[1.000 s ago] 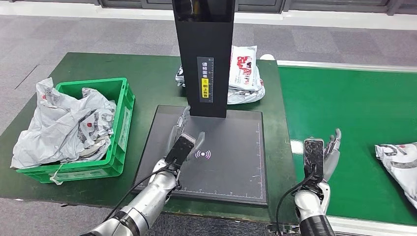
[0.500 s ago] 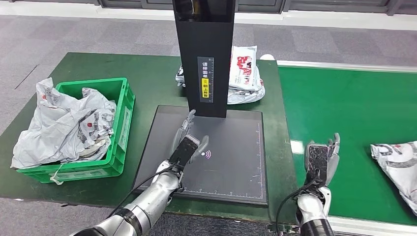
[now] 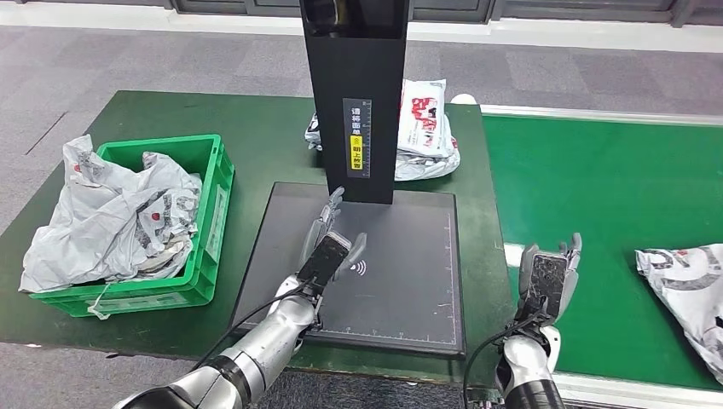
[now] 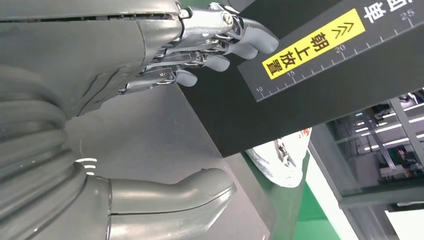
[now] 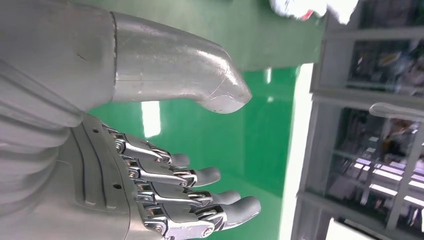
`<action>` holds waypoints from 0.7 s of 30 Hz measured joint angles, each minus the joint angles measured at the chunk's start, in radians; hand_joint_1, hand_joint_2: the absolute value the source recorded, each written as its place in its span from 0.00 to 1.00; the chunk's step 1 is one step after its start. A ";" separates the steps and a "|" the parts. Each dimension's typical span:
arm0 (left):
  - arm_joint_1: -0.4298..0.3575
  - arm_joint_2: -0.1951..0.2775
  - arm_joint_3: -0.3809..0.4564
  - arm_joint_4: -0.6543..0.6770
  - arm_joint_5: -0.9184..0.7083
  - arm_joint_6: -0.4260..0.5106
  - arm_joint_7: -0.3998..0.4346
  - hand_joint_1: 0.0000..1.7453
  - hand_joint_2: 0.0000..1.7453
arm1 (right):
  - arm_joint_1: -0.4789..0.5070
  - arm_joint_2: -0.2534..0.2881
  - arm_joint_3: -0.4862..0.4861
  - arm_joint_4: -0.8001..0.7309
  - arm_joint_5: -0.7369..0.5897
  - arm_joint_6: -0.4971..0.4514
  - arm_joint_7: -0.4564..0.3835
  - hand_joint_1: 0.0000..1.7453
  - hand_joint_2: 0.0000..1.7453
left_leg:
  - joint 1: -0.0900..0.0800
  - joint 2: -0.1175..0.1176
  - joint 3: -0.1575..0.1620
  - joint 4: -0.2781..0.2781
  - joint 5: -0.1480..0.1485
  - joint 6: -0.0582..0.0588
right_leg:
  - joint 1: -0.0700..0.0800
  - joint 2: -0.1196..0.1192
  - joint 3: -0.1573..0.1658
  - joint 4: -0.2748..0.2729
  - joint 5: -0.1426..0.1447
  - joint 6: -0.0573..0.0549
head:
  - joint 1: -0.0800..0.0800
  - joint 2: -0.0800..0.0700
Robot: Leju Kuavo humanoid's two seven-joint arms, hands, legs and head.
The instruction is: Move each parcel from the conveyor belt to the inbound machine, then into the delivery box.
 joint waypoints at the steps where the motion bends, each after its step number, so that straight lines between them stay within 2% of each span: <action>1: 0.000 0.000 0.000 0.002 0.002 0.003 -0.001 0.00 1.00 | -0.001 0.000 0.000 0.000 0.007 -0.009 0.008 0.00 1.00 | 0.000 0.000 0.000 0.000 0.000 0.000 | 0.000 0.000 0.000 0.000 0.000 0.000 | 0.000 0.000; 8: -0.001 0.001 0.000 0.013 0.012 0.020 -0.003 0.00 1.00 | -0.004 -0.008 0.000 0.000 0.029 -0.032 0.034 0.00 1.00 | 0.000 0.000 0.000 0.000 0.000 0.000 | 0.000 0.000 0.000 0.000 0.000 0.000 | 0.000 0.000; 13: 0.001 0.009 0.000 0.015 0.017 0.033 -0.005 0.00 1.00 | -0.019 -0.041 -0.010 0.024 0.070 -0.056 0.068 0.00 1.00 | 0.000 0.000 0.000 0.000 0.000 0.000 | 0.000 0.000 0.000 0.000 0.000 0.000 | 0.000 0.000; 21: 0.004 0.016 0.000 0.015 0.017 0.034 -0.005 0.00 1.00 | -0.034 -0.071 -0.031 0.063 0.084 -0.055 0.073 0.00 1.00 | 0.000 0.000 0.000 0.000 0.000 0.000 | 0.000 0.000 0.000 0.000 0.000 0.000 | 0.000 0.000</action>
